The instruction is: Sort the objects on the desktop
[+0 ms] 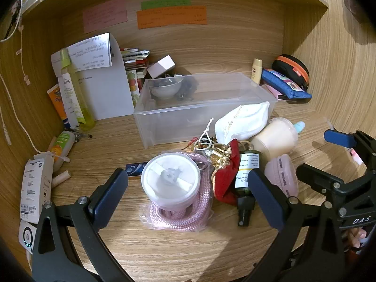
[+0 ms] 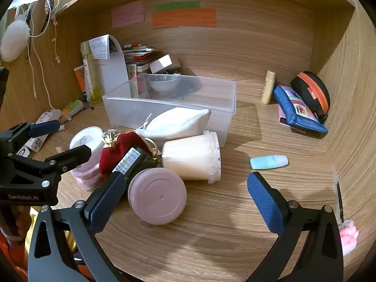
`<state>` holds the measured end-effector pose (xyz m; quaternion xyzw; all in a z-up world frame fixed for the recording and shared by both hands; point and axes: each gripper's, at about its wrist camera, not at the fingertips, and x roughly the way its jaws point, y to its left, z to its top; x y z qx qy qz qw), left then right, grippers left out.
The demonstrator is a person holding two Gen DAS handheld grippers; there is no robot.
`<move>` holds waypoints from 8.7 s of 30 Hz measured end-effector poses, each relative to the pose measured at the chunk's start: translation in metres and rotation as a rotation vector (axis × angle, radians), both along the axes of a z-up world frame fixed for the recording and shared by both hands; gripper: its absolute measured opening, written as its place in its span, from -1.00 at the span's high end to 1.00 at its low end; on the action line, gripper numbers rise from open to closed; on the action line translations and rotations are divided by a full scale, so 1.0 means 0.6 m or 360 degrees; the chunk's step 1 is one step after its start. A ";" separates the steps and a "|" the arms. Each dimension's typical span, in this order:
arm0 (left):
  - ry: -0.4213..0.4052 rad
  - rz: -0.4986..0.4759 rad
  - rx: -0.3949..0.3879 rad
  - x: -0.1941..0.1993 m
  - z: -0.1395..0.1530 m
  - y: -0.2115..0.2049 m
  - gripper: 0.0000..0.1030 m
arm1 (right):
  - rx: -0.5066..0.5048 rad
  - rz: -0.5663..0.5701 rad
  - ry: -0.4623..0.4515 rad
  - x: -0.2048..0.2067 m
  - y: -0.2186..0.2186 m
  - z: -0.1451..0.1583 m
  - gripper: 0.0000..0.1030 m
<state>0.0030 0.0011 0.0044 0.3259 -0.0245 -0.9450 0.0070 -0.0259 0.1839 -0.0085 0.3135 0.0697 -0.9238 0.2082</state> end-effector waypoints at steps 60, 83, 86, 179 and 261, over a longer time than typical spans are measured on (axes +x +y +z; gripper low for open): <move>0.0106 0.0164 0.0082 0.070 0.001 -0.153 -1.00 | -0.0005 0.0134 0.0035 0.012 0.019 0.019 -1.00; -0.0229 0.0192 0.0085 0.010 -0.109 -0.217 -0.14 | -0.0049 0.0293 -0.0448 -0.048 -0.025 -0.083 -0.64; -0.0217 0.0190 0.0102 0.007 -0.109 -0.216 0.05 | -0.0064 0.0306 -0.0437 -0.052 -0.030 -0.081 -0.48; -0.0091 -0.0196 -0.0106 -0.302 0.064 -0.039 -0.71 | 0.0226 0.0180 -0.0280 -0.305 -0.096 0.062 -0.50; 0.0142 -0.0060 0.0166 -0.180 0.076 -0.129 -0.28 | 0.0119 0.0008 -0.0096 -0.210 0.025 0.106 -0.39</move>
